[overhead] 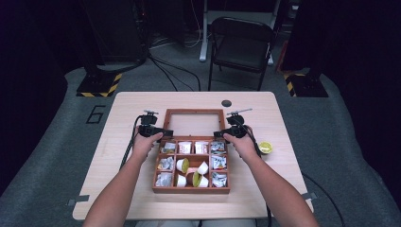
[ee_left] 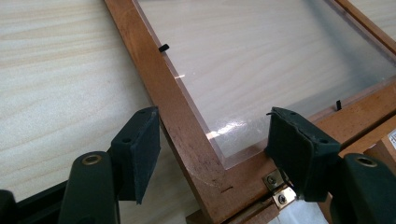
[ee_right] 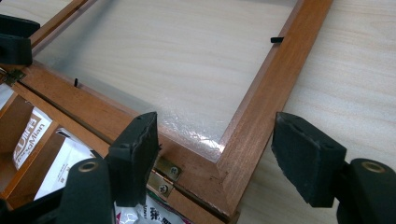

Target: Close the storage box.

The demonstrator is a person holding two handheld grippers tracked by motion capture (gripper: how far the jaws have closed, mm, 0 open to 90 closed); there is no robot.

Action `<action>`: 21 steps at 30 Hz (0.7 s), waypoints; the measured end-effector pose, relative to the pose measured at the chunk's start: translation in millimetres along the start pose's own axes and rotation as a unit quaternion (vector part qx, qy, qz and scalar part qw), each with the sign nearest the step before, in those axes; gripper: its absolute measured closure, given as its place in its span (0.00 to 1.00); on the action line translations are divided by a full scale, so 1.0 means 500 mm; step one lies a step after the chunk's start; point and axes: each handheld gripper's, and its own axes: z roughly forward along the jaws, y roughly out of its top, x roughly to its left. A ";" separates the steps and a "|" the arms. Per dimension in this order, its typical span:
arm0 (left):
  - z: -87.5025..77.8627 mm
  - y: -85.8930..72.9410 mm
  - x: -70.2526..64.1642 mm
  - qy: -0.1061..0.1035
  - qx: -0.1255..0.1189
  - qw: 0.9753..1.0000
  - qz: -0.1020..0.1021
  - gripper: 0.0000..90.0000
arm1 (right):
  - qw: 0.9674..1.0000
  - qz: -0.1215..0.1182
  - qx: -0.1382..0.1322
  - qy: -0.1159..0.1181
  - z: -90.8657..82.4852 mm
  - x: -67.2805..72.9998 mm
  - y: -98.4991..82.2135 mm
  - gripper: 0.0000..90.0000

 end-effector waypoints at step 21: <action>0.008 -0.012 0.014 -0.017 -0.015 0.999 -0.030 0.39 | 1.000 0.014 0.001 0.009 0.009 -0.011 -0.003 0.33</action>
